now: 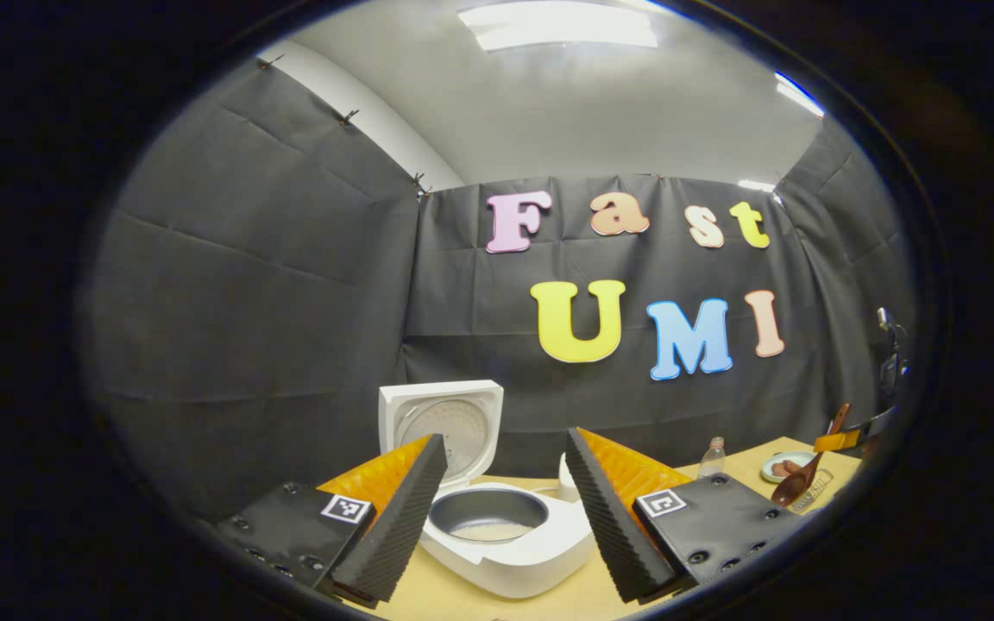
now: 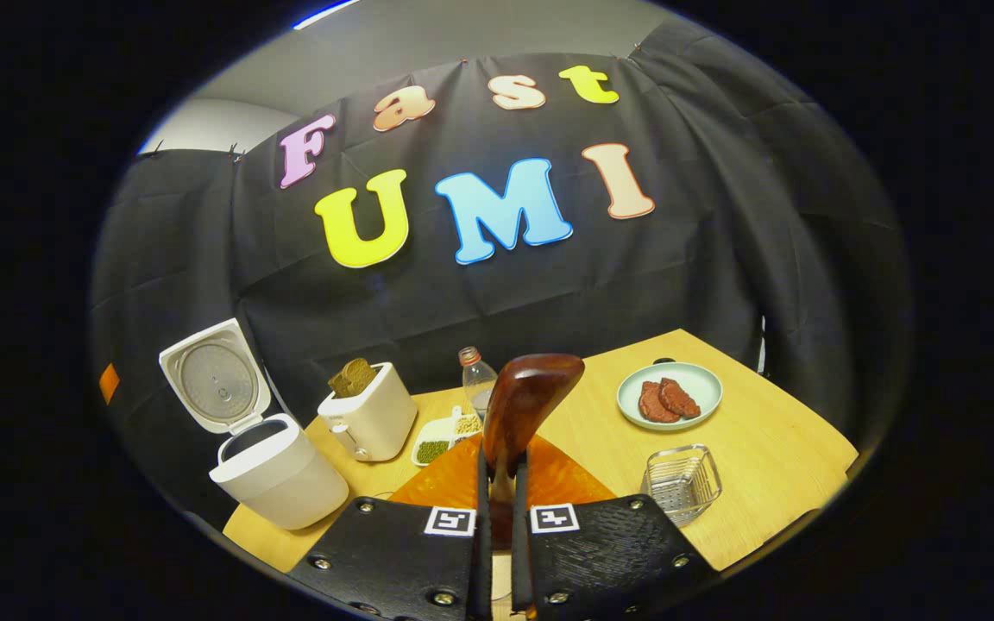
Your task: Close the left gripper, press the button to open the rice cooker; take a wooden spoon from the chopstick holder with the right hand, scoop a spoonful of rice and pour it into the rice cooker, then put the wooden spoon back into the chopstick holder.
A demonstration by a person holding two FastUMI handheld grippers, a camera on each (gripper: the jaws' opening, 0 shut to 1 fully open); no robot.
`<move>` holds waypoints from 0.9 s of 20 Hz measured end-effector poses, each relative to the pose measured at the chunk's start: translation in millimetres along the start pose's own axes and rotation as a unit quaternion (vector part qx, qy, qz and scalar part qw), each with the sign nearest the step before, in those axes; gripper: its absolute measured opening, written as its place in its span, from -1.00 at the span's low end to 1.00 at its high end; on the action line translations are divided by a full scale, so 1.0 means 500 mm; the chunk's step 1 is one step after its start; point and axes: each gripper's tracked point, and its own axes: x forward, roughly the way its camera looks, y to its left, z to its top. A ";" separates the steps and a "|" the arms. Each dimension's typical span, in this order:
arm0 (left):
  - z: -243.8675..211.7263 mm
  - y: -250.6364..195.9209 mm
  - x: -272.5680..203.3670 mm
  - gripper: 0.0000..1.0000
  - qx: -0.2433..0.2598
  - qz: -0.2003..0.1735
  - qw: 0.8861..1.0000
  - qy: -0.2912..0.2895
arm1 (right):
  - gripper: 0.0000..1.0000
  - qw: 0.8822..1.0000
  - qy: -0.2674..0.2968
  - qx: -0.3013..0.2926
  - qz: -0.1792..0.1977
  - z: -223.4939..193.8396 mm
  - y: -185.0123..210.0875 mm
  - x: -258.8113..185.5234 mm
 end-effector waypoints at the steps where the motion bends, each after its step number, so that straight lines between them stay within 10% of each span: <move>1: -0.004 0.010 0.001 0.92 0.002 0.002 1.000 0.001 | -0.82 1.000 0.007 -0.005 0.002 -0.019 0.010 0.006; 18: -0.046 0.120 -0.009 0.92 -0.007 0.035 0.999 0.018 | -0.82 0.989 0.095 -0.110 -0.017 -0.253 0.129 0.070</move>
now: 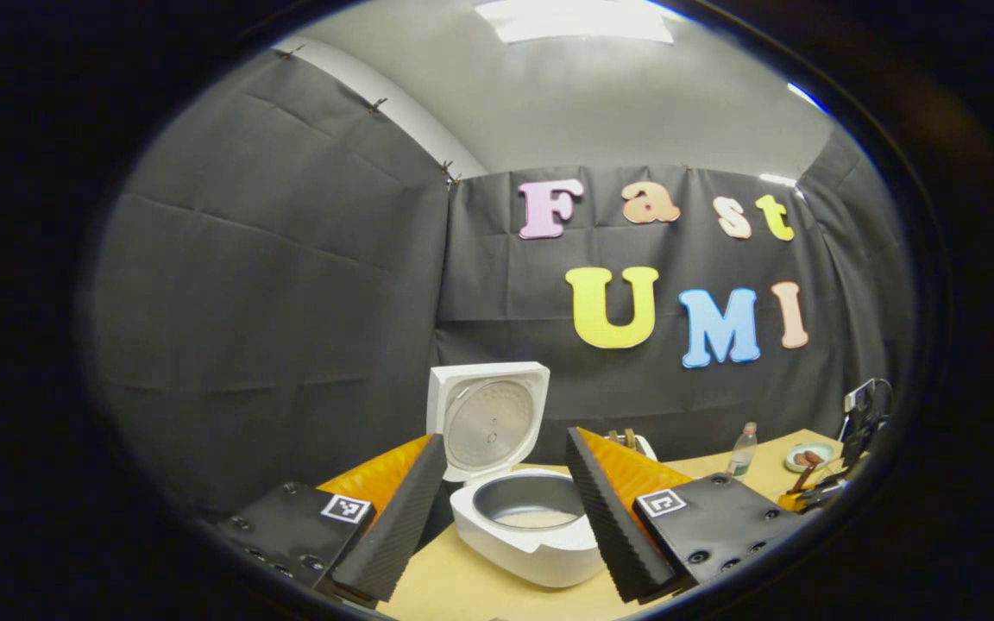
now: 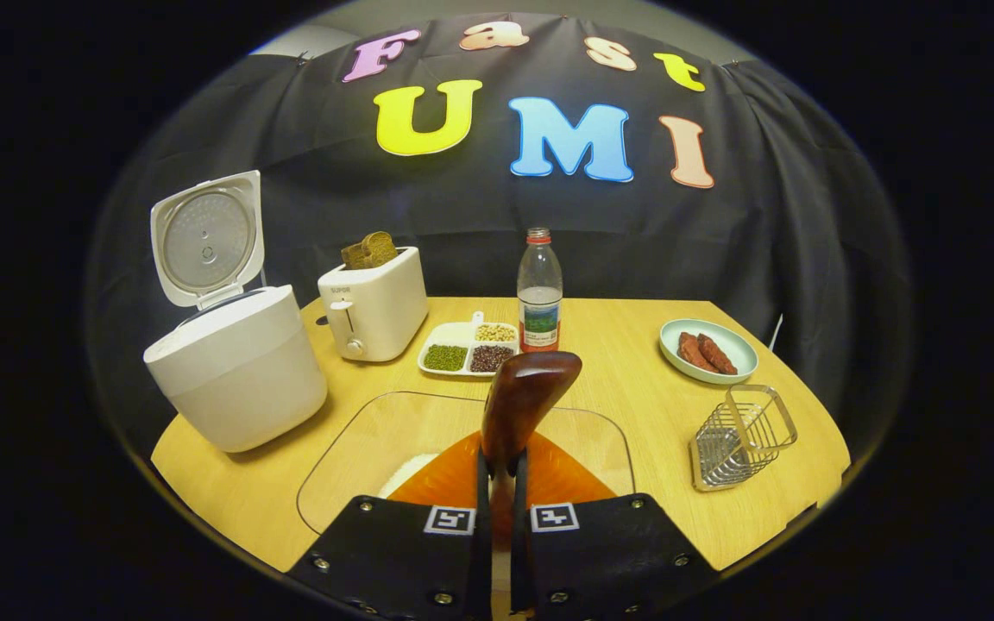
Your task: Close the left gripper, press the button to open the rice cooker; take a wooden spoon from the chopstick holder with the right hand, scoop a spoonful of rice and pour it into the rice cooker, then put the wooden spoon back into the chopstick holder.
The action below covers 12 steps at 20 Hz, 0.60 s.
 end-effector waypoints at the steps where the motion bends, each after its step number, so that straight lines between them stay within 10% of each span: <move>1: -0.001 -0.002 0.000 0.92 0.000 0.000 1.000 -0.001 | -0.82 1.000 0.001 0.007 0.006 -0.001 0.012 -0.001; 12: 0.014 -0.004 -0.015 0.92 0.009 0.000 1.000 -0.006 | -0.82 0.984 0.027 0.160 0.074 -0.021 0.083 -0.021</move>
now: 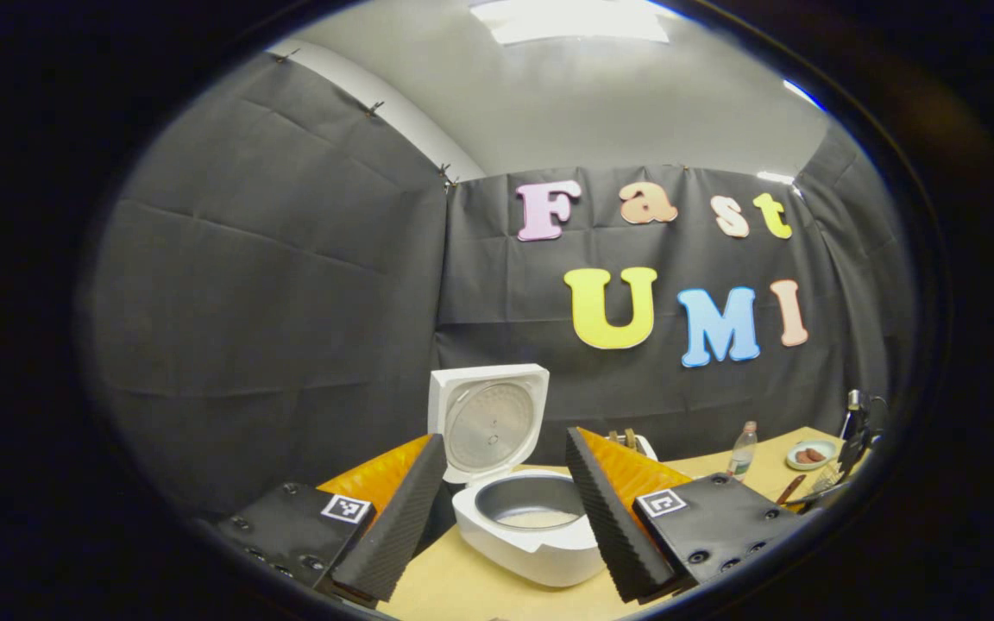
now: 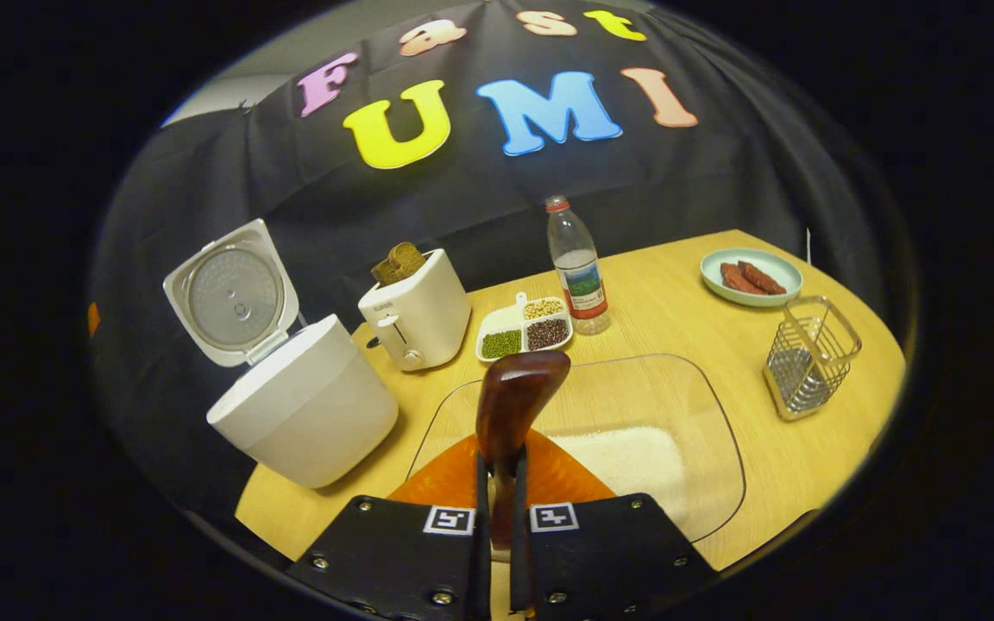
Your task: Close the left gripper, press the button to open the rice cooker; take a wooden spoon from the chopstick holder with the right hand, scoop a spoonful of rice and pour it into the rice cooker, then put the wooden spoon back into the chopstick holder.
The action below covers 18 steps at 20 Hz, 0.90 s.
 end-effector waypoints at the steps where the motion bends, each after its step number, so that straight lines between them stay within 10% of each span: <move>1: 0.002 0.000 -0.002 0.92 0.000 0.001 1.000 -0.001 | -0.82 1.000 0.004 0.024 0.006 -0.001 -0.006 0.002; 18: 0.028 -0.072 -0.004 0.92 0.005 -0.022 1.000 -0.015 | -0.82 0.941 -0.023 0.321 0.107 0.185 -0.081 -0.036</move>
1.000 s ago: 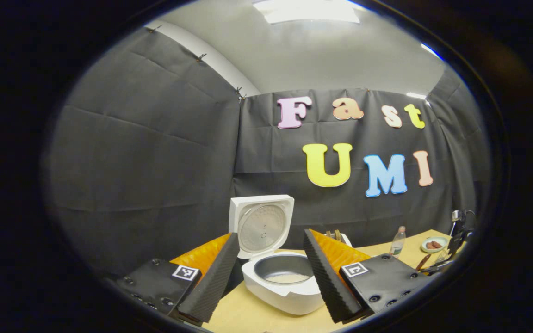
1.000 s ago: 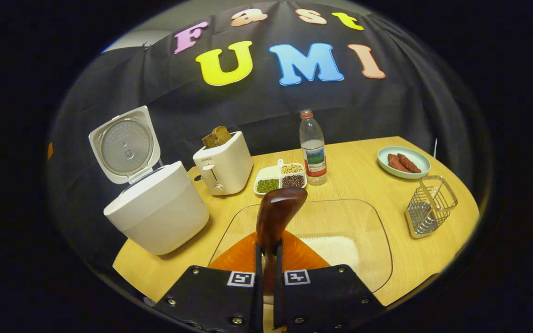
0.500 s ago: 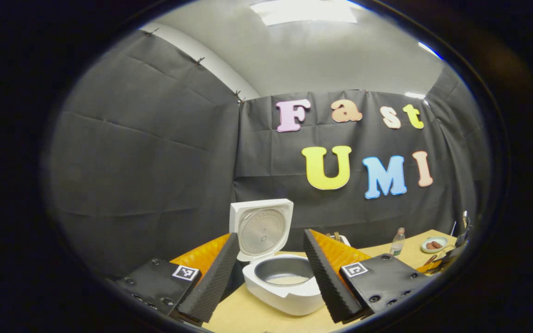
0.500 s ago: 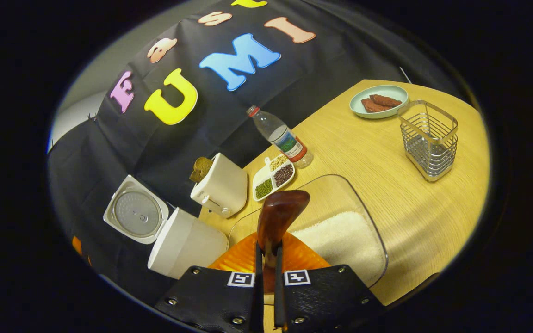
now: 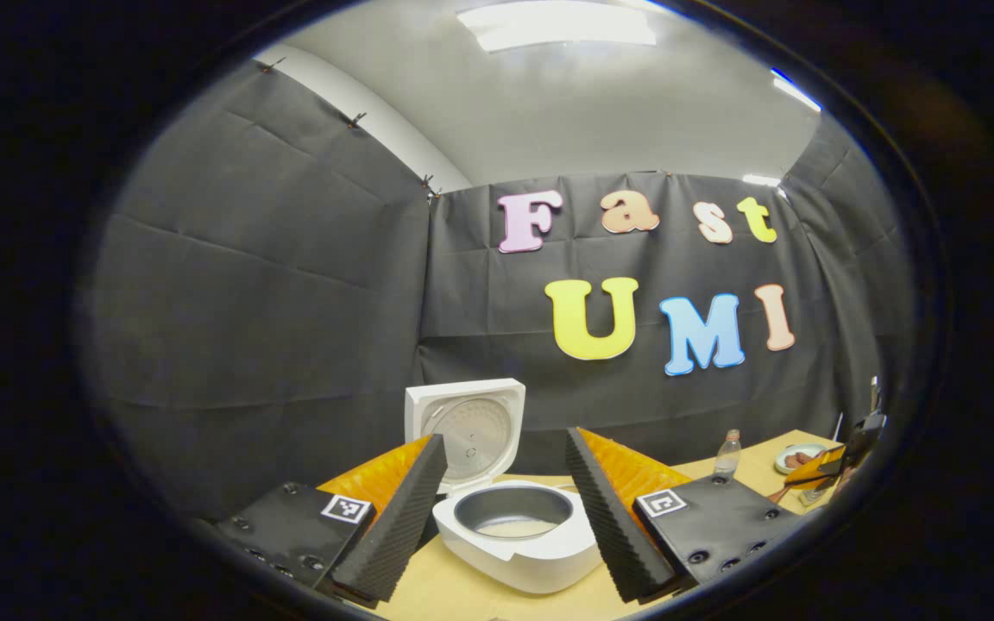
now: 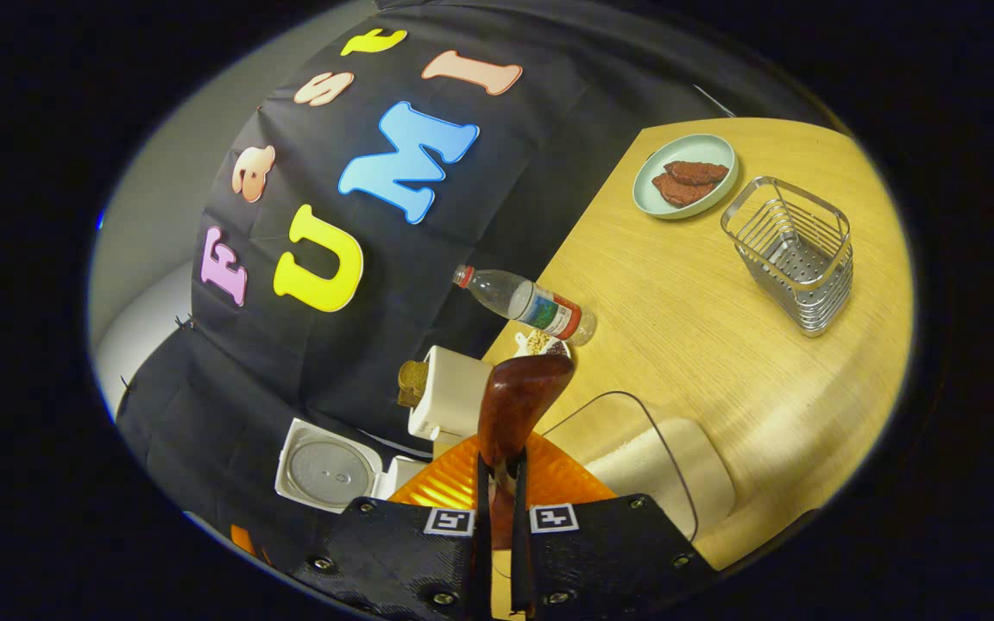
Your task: Close the left gripper, press the button to open the rice cooker; take a wooden spoon from the chopstick holder with the right hand, scoop a spoonful of rice and pour it into the rice cooker, then put the wooden spoon back into the chopstick holder.
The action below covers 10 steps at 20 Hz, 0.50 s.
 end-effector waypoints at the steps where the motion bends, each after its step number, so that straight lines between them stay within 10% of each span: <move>1: -0.001 -0.001 0.000 0.92 -0.001 0.000 1.000 -0.001 | -0.82 1.000 0.002 0.006 0.010 0.003 0.019 0.002; 10: -0.041 0.047 -0.015 0.92 -0.011 0.020 1.000 0.013 | -0.82 0.997 0.036 -0.003 0.065 -0.036 0.183 0.073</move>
